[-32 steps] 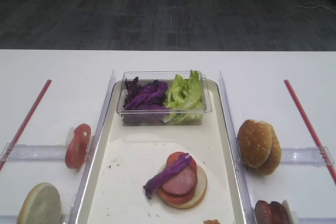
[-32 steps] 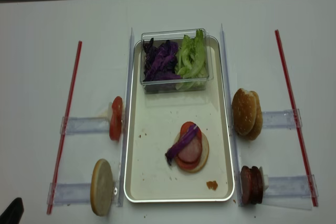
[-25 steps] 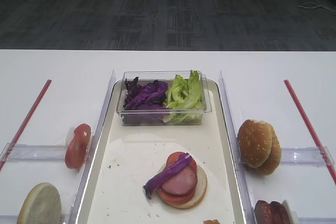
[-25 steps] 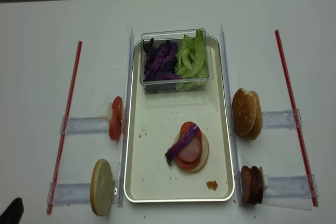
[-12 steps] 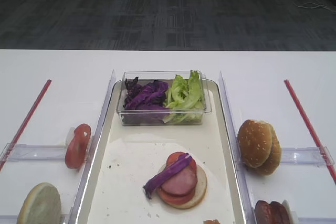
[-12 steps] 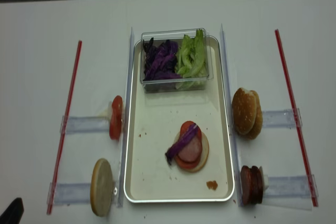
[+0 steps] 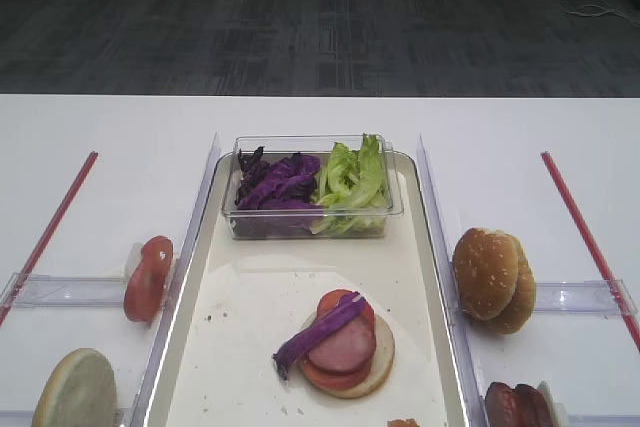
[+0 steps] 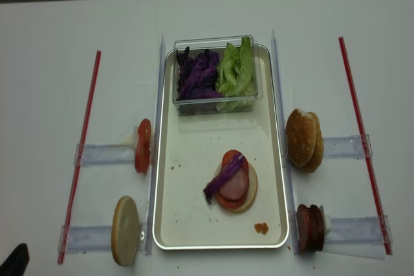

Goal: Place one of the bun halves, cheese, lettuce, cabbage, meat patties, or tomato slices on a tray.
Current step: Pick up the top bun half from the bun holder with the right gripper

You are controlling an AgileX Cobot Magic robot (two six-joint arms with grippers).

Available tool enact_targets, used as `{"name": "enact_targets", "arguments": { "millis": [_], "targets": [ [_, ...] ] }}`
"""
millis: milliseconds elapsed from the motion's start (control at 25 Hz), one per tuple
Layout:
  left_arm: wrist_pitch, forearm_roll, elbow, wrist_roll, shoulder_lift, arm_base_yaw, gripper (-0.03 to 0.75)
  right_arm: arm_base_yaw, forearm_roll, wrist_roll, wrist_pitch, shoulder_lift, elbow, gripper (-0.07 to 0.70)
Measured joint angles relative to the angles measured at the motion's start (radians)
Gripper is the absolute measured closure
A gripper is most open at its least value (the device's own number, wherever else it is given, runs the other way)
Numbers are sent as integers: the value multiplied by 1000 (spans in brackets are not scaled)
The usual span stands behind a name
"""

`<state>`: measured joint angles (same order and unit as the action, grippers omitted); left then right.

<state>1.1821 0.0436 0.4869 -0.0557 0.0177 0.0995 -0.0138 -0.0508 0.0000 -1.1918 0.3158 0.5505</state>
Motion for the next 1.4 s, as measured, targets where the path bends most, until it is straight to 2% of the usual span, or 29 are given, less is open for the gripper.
{"name": "enact_targets", "arguments": {
  "millis": [320, 560, 1040, 1400],
  "targets": [
    [0, 0, 0, 0, 0, 0, 319, 0, -54, 48, -66, 226, 156, 150],
    [0, 0, 0, 0, 0, 0, 319, 0, -62, 95, -68, 408, 264, 150],
    [0, 0, -2, 0, 0, 0, 319, 0, -94, 82, -65, 735, 464, 150],
    [0, 0, -4, 0, 0, 0, 319, 0, -118, 67, -57, 855, 569, 150]
  ]
}}
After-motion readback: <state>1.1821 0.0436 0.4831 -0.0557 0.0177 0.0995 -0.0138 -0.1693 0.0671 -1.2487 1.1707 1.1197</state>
